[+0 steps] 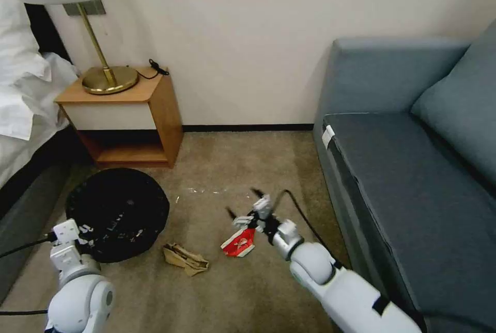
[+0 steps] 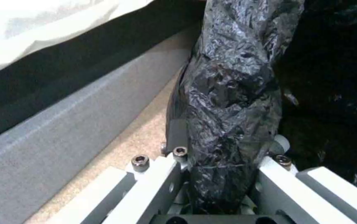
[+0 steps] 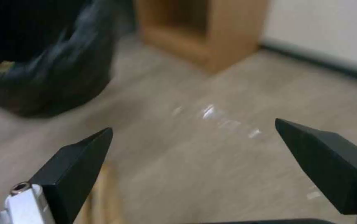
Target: Pick up the trash bin, then pick up the garbage on the floor and place it into the trash bin.
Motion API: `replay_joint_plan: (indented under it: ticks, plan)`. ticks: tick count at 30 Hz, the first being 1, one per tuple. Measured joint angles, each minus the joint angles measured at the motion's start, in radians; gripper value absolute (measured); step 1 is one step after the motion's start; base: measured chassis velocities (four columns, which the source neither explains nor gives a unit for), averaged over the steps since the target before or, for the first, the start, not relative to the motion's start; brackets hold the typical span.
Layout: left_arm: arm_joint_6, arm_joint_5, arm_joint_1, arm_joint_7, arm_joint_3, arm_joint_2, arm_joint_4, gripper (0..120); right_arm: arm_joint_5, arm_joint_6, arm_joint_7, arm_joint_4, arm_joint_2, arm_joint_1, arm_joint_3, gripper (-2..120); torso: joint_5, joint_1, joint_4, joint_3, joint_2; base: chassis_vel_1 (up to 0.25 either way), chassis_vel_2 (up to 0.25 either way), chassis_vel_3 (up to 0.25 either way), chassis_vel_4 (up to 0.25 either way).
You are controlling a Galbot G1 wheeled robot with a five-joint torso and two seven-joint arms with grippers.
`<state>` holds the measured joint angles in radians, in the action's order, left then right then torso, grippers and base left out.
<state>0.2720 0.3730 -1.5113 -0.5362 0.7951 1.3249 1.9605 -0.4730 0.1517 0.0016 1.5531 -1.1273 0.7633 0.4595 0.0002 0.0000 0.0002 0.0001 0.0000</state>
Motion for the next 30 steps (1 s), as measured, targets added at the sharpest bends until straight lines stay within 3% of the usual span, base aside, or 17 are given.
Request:
replay_joint_plan:
  ticks: [1, 4, 11, 21, 30]
  plan:
    - [0.000, 0.000, 0.000, 0.000, 0.000, 0.000, 0.000, 2, 0.000, 0.000, 0.000, 0.000, 0.000, 0.000, 0.000, 100, 0.0000, 0.000, 0.0000, 0.000, 0.000, 0.000, 0.000, 0.000, 0.000]
    - [0.005, -0.007, 0.001, 0.000, -0.005, 0.013, 0.002, 2, -0.076, 0.089, 0.018, -0.077, -0.031, -0.133, 0.185, 100, -0.0004, 0.000, 0.0000, 0.000, 0.000, 0.000, 0.000, 0.000, 0.000]
    - [0.014, -0.030, 0.001, 0.000, -0.017, 0.033, 0.020, 2, -0.080, 0.153, -0.048, -0.214, -0.113, -0.178, 0.323, 100, -0.0003, 0.000, -0.0002, 0.000, 0.000, 0.000, 0.000, 0.000, 0.000]
    - [0.014, -0.041, 0.002, -0.001, -0.018, 0.033, 0.017, 2, -0.033, 0.152, -0.054, -0.332, -0.209, -0.132, 0.287, 100, -0.0002, 0.000, -0.0003, 0.000, 0.000, 0.000, 0.000, 0.000, 0.000]
    - [0.015, -0.057, -0.010, -0.002, -0.016, 0.042, 0.028, 2, 0.070, 0.259, -0.173, -0.403, -0.260, -0.139, 0.236, 100, -0.0003, 0.000, -0.0003, 0.000, 0.000, 0.000, 0.000, 0.000, 0.000]
